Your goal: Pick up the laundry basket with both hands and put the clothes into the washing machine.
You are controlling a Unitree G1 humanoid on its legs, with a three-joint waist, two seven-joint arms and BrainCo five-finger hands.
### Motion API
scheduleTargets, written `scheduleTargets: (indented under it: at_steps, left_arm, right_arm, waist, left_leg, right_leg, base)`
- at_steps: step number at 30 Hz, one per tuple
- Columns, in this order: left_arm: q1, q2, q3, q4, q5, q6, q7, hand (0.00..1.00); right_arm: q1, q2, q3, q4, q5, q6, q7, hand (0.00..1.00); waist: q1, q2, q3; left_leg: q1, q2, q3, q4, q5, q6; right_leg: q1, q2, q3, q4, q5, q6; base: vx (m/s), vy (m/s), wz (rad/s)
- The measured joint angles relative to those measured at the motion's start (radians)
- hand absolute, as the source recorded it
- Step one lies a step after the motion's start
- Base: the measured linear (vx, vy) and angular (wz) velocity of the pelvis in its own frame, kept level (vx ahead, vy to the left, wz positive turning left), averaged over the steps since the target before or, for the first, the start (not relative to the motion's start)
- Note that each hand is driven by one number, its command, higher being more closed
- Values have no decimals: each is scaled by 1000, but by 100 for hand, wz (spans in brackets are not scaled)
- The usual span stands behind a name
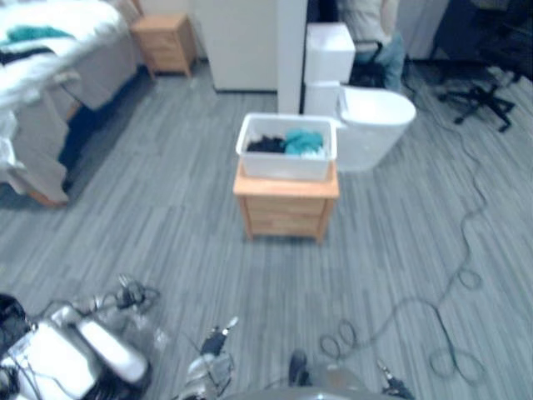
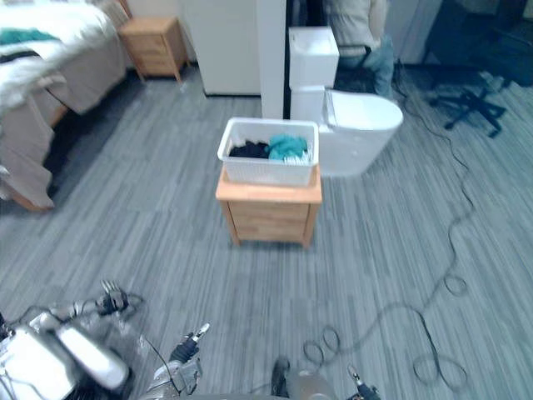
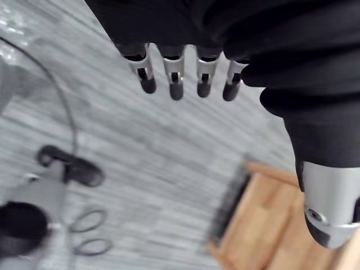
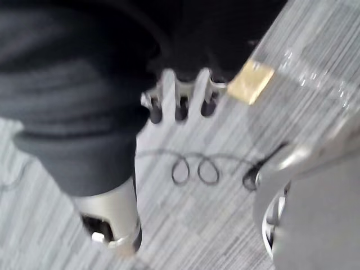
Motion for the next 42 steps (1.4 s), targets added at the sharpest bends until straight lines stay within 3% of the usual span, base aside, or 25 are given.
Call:
scheduleTargets:
  at_steps: [1,2,4,5,7,8,10,11,12,13,14,15,16,17,18,20,22,24,25,27,29,30,34,38,42]
  left_arm:
    - [-1,9,4,-7,-5,0,2,0]
    - [-2,33,1,-22,-7,-3,7,0]
    - [2,52,-5,-30,-12,-5,11,0]
    - [5,52,-17,-30,-29,-5,12,0]
    - [14,50,-43,-39,-44,-13,12,0]
    - [19,41,-47,-37,-44,-17,12,0]
    - [40,41,-62,-15,-41,-17,13,0]
    - [49,54,-64,-8,-41,-18,14,0]
    - [65,58,-35,8,-49,-15,15,0]
    - [64,65,-29,14,-46,-13,16,0]
    - [66,68,-28,13,-45,-14,16,0]
    - [66,83,-29,14,-46,-14,14,0]
    - [62,90,-31,14,-46,-12,14,0]
    - [59,96,-34,13,-46,-11,14,0]
    - [58,98,-34,13,-50,-8,14,0]
    - [53,79,-35,13,-64,-8,13,0]
    - [38,67,-34,14,-70,-9,13,0]
    - [36,54,-30,12,-86,-13,13,0]
    - [35,56,-28,11,-87,-13,12,0]
    - [46,76,-4,11,-96,-16,13,0]
    - [50,68,17,14,-104,-13,13,0]
    - [61,52,36,16,-104,-14,12,0]
    - [67,33,46,71,-116,-13,10,0]
    - [112,56,47,71,-128,-14,10,0]
    - [118,92,43,60,-160,-15,13,0]
  right_arm:
    - [-18,0,10,3,3,-1,-1,0]
    - [-64,3,51,9,5,0,-6,0]
    - [-122,25,135,12,3,0,-10,0]
    - [-141,27,155,10,3,-1,-19,0]
    - [-181,38,165,7,0,-3,-23,0]
    - [-195,36,161,0,-10,-7,-24,0]
    - [-183,12,160,3,-32,-20,-25,0]
    - [-176,12,162,5,-44,-20,-25,0]
    - [-150,13,162,9,-58,-19,-25,0]
    - [-112,9,159,11,-67,-19,-29,0]
    - [-99,9,159,12,-71,-16,-29,0]
    - [-91,10,144,13,-86,-16,-23,0]
    - [-85,19,132,14,-88,-17,-21,0]
    - [-76,26,118,15,-89,-17,-20,0]
    - [-55,26,116,18,-98,-13,-14,0]
    - [-32,23,91,24,-106,-10,4,0]
    - [-26,10,29,23,-117,-8,4,0]
    - [-5,24,-35,32,-117,1,3,0]
    - [-3,31,-49,35,-117,4,3,0]
    - [8,63,-90,87,-116,15,2,0]
    - [5,60,-97,102,-117,19,3,0]
    - [1,38,-116,114,-117,21,4,0]
    - [-8,2,-132,120,-117,22,3,0]
    - [-49,-14,-64,123,-116,11,3,0]
    - [-100,-17,38,87,-112,-1,-5,0]
  waist:
    - [19,1,1]
    - [44,-27,20]
    - [69,-65,47]
    - [75,-72,48]
    - [94,-79,53]
    - [97,-66,54]
    - [102,-28,38]
    - [121,-45,33]
    - [117,-54,26]
    - [113,-100,20]
    - [116,-111,12]
    - [119,-133,10]
    - [111,-149,20]
    - [102,-161,28]
    - [92,-165,30]
    - [78,-137,28]
    - [71,-101,31]
    - [67,-88,16]
    - [64,-97,10]
    - [69,-171,-17]
    - [69,-161,-23]
    - [71,-129,-33]
    - [65,-78,-48]
    - [67,-77,-45]
    - [73,-99,4]
  left_leg:
    - [-47,7,19,83,-5,7]
    - [-126,14,55,184,-22,36]
    - [-253,18,83,196,-82,113]
    - [-304,21,84,140,-112,116]
    - [-384,16,95,-114,-143,132]
    - [-400,4,99,-374,-134,131]
    - [-389,-16,89,-709,-32,107]
    - [-389,-39,86,-674,5,135]
    - [-379,-79,83,-639,48,194]
    - [-343,-108,99,-657,37,213]
    - [-321,-116,106,-679,32,220]
    - [-265,-141,107,-724,26,228]
    - [-220,-156,102,-748,15,241]
    - [-184,-170,91,-755,2,247]
    - [-109,-191,74,-762,-20,264]
    - [-14,-188,41,-779,-29,277]
    - [69,-154,18,-823,-33,282]
    - [134,-117,7,-876,-60,263]
    - [137,-109,7,-878,-82,252]
    - [138,-122,-2,-869,-138,224]
    - [146,-91,-20,-854,-159,202]
    - [145,-58,-28,-855,-170,185]
    - [147,-15,-88,-879,-169,169]
    - [91,-5,-156,-799,-186,133]
    - [-4,-33,-171,-618,-189,127]
  right_leg:
    - [36,14,21,-21,-6,-9]
    - [110,21,68,-59,-9,-13]
    - [237,18,134,-109,-10,-10]
    - [275,17,165,-124,-15,-1]
    - [333,5,220,-149,-46,47]
    - [371,-1,255,-174,-67,58]
    - [433,-4,309,-221,-117,61]
    - [448,-24,326,-215,-160,43]
    - [469,-54,347,-165,-197,85]
    - [440,-93,343,-58,-208,103]
    - [401,-104,341,29,-210,107]
    - [299,-119,325,271,-184,162]
    - [223,-137,310,467,-113,264]
    - [164,-155,308,617,-25,322]
    - [78,-200,283,829,-6,328]
    - [13,-261,218,904,-47,266]
    - [-20,-308,152,797,-99,242]
    - [-21,-331,149,446,-107,254]
    - [-17,-325,164,347,-92,262]
    - [-7,-338,243,78,63,291]
    - [43,-319,222,35,36,295]
    - [68,-288,195,-12,34,285]
    - [123,-245,131,-93,49,262]
    - [158,-218,68,-130,46,241]
    - [162,-222,24,-112,40,229]
  base:
    - [561,-159,-78]
    - [560,-133,-79]
    - [549,-131,-84]
    - [531,-49,-86]
    - [476,40,-75]
    - [371,107,-62]
    - [482,205,-81]
    - [524,250,-76]
    - [627,226,-34]
    - [755,248,-3]
    - [745,190,1]
    - [559,111,3]
    - [530,103,17]
    - [513,72,48]
    - [409,49,43]
    - [477,63,50]
    - [379,52,48]
    - [343,-26,51]
    - [406,-149,54]
    - [352,-285,35]
    - [235,-317,17]
    - [181,-273,9]
    - [123,-186,34]
    - [32,-114,47]
    - [-77,-37,41]
